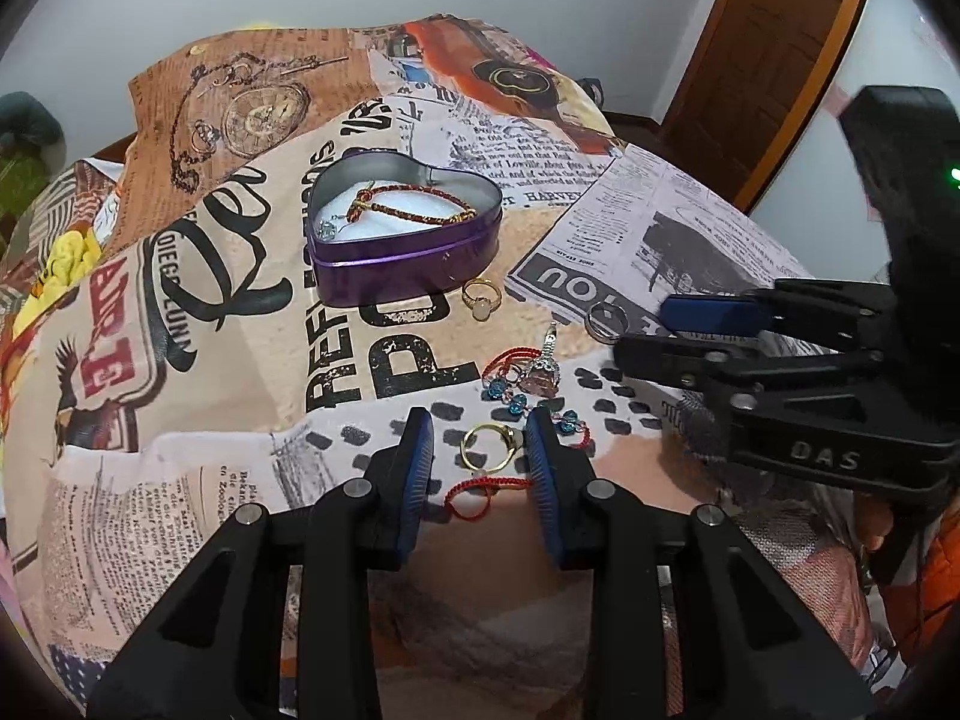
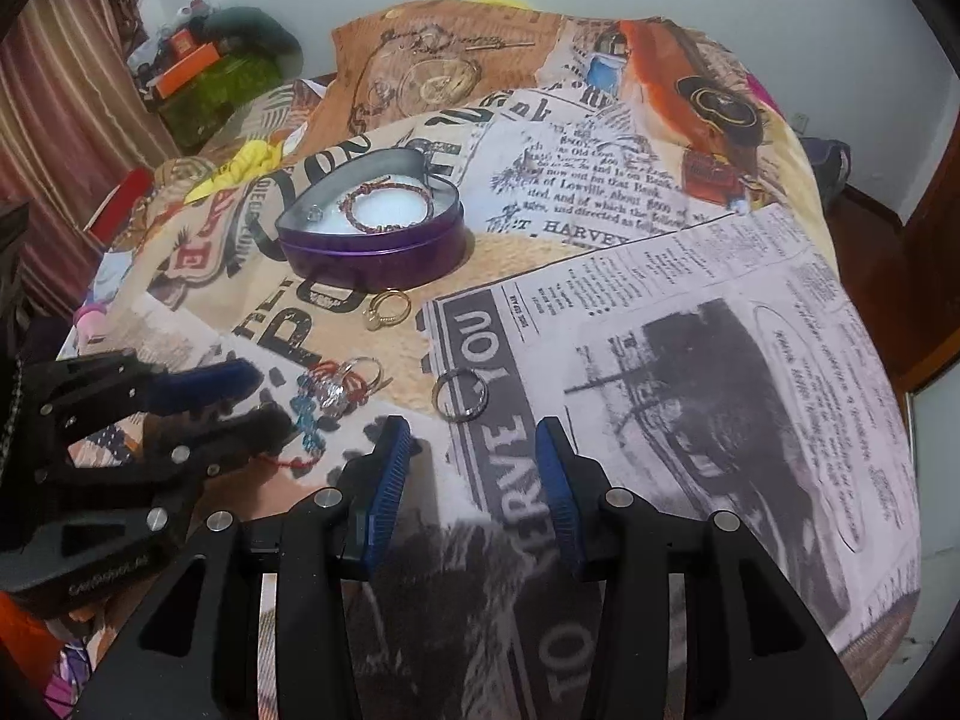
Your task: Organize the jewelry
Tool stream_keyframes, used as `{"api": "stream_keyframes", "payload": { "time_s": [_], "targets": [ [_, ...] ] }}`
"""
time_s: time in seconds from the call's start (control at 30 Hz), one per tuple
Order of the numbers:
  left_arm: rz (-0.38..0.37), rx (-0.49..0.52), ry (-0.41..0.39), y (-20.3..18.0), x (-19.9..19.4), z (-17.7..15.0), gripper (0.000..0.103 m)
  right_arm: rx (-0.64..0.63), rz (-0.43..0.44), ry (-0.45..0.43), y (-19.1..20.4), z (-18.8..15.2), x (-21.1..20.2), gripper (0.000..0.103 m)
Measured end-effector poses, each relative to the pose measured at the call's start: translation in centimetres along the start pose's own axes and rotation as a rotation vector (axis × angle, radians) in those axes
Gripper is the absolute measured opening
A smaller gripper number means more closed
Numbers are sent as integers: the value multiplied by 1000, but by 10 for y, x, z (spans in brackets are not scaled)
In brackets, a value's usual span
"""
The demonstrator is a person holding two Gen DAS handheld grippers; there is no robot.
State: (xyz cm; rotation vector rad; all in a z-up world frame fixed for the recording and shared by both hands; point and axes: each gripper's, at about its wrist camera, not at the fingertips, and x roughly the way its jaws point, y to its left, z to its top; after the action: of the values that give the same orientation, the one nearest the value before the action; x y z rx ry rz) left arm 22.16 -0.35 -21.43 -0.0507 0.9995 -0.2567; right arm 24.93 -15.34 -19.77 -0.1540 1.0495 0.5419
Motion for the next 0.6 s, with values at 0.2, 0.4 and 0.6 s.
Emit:
{"api": "stream_keyframes", "payload": {
  "time_s": [0.2,0.4,0.6],
  "targets": [
    [-2,-3,-8,1,2,-2,31,-27,-9,-12,7,5,10,39],
    [-15,-16,-11,3,3,-3,31,-35,-34,-21,7,3,12,27],
    [13,-28,-22,5,2,-4,20,-30,-32,-19,7,4,11,20]
  ]
}}
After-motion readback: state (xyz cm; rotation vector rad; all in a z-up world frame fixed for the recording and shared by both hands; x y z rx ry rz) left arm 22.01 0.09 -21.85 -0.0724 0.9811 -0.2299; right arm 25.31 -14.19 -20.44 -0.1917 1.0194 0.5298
